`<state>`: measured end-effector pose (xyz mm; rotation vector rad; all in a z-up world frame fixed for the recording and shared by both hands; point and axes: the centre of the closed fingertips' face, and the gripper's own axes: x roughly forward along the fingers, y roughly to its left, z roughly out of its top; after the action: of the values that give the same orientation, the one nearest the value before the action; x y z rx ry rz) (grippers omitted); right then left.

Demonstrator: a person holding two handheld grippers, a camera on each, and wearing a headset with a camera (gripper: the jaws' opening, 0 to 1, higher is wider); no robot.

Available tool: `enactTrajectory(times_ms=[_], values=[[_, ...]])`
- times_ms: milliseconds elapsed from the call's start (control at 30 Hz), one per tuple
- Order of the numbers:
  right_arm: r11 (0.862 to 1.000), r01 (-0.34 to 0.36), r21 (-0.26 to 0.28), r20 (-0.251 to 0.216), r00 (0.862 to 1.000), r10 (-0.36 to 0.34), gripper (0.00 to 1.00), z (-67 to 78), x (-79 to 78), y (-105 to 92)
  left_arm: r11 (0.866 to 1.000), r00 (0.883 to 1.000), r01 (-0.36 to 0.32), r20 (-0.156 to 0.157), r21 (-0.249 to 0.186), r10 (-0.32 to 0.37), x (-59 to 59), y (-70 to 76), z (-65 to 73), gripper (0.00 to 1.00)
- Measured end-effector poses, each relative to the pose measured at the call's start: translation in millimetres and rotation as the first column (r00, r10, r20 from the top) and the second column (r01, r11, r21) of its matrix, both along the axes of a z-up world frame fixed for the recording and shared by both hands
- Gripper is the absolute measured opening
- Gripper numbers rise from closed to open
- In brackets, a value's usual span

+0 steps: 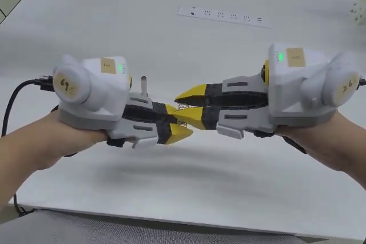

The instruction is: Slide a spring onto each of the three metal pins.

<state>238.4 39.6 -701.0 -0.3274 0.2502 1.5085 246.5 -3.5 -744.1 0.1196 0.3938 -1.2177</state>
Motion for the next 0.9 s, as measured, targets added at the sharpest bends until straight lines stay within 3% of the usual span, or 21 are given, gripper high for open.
enactTrajectory(times_ms=[133, 500, 900], values=[[1.0, 0.003, -0.01, -0.003, 1.0, -0.003, 0.09, -2.6, -2.3, 1.7, 1.0, 1.0, -0.005, 0.004, -0.018, 0.005, 0.8, -1.0, 3.9, 0.02], [1.0, 0.009, 0.008, -0.011, 1.0, -0.009, 0.08, -1.8, -4.1, 3.4, 1.0, 1.0, -0.013, 0.005, -0.009, 0.013, -1.2, 1.9, 2.1, 0.02], [1.0, 0.009, 0.006, 0.023, 1.0, -0.009, 0.08, -1.3, -0.1, 2.6, 0.997, 0.996, -0.07, -0.054, -0.022, 0.069, 3.9, 8.1, 3.0, 0.07]])
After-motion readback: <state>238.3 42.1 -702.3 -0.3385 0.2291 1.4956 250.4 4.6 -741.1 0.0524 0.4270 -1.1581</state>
